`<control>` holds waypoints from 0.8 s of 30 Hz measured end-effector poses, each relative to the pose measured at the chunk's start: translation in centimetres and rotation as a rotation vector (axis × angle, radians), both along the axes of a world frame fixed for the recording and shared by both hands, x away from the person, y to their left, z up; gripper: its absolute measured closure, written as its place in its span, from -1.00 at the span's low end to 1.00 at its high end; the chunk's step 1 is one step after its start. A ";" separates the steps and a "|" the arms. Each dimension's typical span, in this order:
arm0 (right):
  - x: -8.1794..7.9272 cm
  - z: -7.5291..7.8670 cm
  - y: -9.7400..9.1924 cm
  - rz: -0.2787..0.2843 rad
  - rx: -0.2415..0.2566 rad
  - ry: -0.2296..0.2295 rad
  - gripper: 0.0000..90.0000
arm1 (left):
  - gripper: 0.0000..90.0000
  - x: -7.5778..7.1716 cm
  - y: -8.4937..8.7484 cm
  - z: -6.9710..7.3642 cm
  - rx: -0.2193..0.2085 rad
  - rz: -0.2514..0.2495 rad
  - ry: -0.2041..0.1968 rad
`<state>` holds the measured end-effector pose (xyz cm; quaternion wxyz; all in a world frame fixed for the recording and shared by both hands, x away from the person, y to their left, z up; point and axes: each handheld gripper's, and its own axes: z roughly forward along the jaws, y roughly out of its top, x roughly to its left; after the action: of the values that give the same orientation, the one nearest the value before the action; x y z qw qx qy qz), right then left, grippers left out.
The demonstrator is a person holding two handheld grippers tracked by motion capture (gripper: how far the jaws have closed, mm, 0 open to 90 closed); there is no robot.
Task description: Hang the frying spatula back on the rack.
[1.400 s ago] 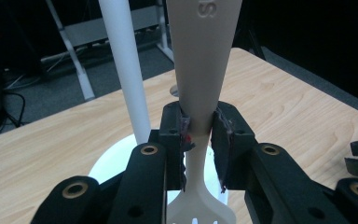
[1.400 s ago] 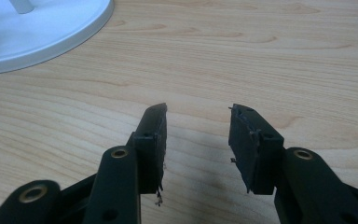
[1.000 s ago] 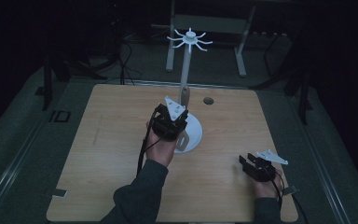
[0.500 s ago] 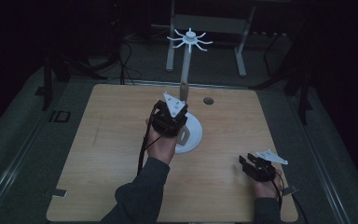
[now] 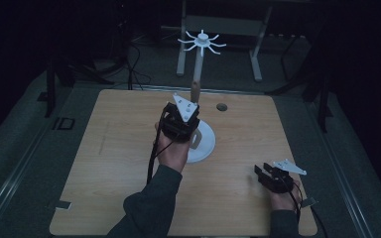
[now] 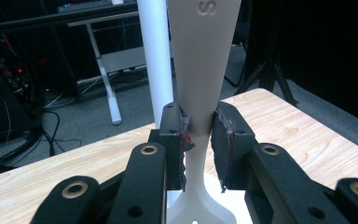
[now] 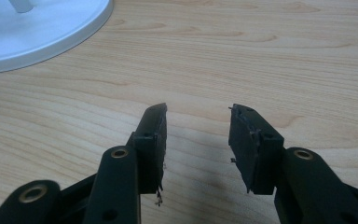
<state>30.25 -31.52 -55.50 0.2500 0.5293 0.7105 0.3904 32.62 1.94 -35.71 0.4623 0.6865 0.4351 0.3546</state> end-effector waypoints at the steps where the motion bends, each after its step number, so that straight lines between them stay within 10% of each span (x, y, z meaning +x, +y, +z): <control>1: 0.0 0.0 0.0 0.000 -0.001 0.000 0.26 | 0.67 0.0 0.0 0.1 0.000 -0.001 -0.001; 24: 0.1 -0.1 0.1 0.003 -0.003 0.005 0.25 | 0.66 0.4 -0.5 1.5 -0.010 0.024 -0.022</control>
<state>30.32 -31.46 -55.58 0.2484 0.5288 0.7127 0.3883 33.01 1.48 -34.24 0.4663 0.6747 0.4401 0.3657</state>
